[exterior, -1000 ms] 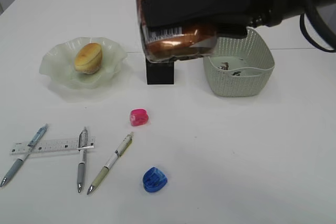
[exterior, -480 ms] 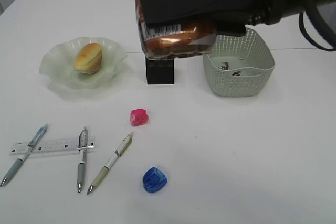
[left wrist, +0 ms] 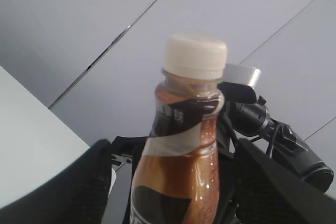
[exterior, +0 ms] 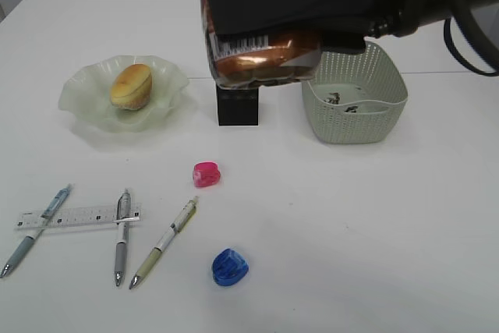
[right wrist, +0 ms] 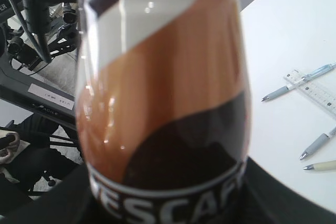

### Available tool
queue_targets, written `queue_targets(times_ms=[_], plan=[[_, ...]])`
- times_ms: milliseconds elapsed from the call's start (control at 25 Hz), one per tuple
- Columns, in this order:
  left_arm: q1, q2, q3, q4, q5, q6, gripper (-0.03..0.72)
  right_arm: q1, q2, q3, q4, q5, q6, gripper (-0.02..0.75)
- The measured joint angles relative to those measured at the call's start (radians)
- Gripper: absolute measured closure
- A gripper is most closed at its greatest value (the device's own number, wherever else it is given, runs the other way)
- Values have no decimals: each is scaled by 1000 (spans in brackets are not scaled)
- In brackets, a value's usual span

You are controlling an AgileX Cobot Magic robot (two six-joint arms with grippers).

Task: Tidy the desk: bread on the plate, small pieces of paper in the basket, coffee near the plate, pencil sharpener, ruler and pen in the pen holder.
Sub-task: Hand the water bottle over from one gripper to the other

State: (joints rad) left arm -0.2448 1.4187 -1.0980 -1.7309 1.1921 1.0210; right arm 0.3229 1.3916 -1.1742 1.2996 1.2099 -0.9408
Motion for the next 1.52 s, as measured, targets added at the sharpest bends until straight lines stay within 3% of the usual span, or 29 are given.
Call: queue_targets(times_ms=[360,760,1520], plan=[[-5,24,-9,-18,-2,25,161,0,0,0,0,0,0,335],[-48,76,-173,5,0,-9,161,0,0,0,2,0,0,335],[-133,123,-180,42,0,-21,160,0,0,0,2,8,0,335]])
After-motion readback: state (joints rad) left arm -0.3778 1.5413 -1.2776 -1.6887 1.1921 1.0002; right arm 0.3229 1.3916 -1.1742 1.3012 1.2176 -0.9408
